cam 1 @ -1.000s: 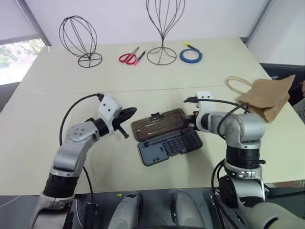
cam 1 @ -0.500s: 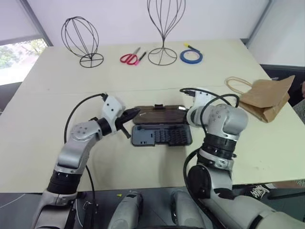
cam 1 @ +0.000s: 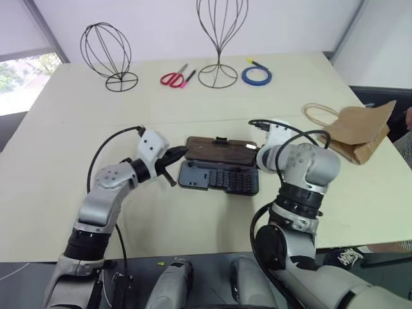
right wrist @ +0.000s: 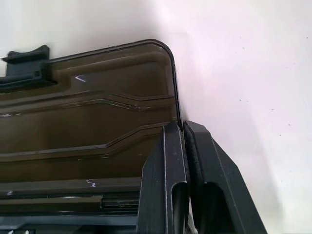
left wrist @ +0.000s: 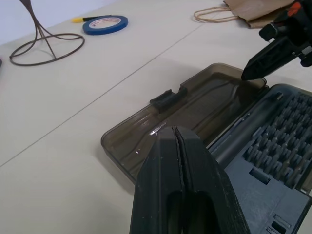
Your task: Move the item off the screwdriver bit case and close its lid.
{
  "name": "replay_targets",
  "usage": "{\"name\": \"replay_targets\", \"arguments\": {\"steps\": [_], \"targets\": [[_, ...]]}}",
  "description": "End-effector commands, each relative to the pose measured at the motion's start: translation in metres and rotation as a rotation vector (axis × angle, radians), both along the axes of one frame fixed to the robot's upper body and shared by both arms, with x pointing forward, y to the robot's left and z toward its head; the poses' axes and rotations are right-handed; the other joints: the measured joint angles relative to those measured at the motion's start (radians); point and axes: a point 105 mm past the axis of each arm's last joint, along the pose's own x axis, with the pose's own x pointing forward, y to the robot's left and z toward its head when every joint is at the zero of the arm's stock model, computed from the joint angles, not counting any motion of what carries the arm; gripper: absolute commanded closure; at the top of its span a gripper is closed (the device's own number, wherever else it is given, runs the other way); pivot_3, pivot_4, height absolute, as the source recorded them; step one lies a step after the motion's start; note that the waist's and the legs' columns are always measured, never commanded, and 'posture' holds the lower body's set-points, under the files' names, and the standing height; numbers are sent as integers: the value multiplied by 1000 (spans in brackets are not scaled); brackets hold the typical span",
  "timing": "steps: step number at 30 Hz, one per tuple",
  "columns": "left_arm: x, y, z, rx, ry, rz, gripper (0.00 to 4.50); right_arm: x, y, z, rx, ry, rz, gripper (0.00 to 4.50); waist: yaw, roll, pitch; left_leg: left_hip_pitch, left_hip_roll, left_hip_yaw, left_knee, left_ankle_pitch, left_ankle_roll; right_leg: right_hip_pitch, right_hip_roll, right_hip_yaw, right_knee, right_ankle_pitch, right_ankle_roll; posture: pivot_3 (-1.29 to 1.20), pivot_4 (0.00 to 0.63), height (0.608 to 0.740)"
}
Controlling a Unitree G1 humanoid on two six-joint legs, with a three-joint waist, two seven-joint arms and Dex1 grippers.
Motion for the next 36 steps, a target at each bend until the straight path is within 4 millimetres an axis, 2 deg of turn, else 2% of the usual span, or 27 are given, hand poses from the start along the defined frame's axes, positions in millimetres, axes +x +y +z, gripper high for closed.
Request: {"name": "replay_targets", "arguments": {"steps": [1,12,18,28,29,31,32,36], "targets": [[0,-2,12,-1,-53,-10,4500,-2,19,2,10,-25,123,4441,-9,0,0,0,0,0,0,0,0,0,1,0,0,0,0,0,150,740],[-2,-1,12,-4,-54,6,4500,-6,30,4,-38,-42,318,4441,-21,0,0,0,1,0,-1,0,0,-1,2,1,0,0,0,0,150,740],[-4,-1,12,-4,-54,8,4500,-7,30,5,-47,-28,341,4441,-20,0,0,0,1,0,-1,0,0,-1,2,1,0,0,0,0,150,740],[-5,-2,11,-8,-49,10,4500,-8,17,6,-50,3,310,4441,-18,0,0,0,1,1,-1,0,0,0,1,1,0,0,0,0,150,740],[-4,-2,11,-9,-49,8,4500,-8,16,6,-52,5,308,3861,-18,0,0,0,1,1,-1,0,0,0,1,1,0,0,0,0,150,740],[-4,-3,11,-9,-50,6,4500,-8,16,6,-54,10,306,3154,-18,0,0,0,1,1,-1,0,0,0,1,1,-1,0,0,0,150,740],[-4,-3,11,-10,-50,5,4500,-8,15,7,-57,9,304,2522,-18,0,0,0,1,1,-1,0,0,0,1,1,-1,0,0,0,150,740],[-4,-6,12,-14,-49,-2,4500,-8,11,16,-89,-22,299,480,-18,0,0,0,1,1,0,0,0,0,1,2,-1,0,0,0,150,740]]}}
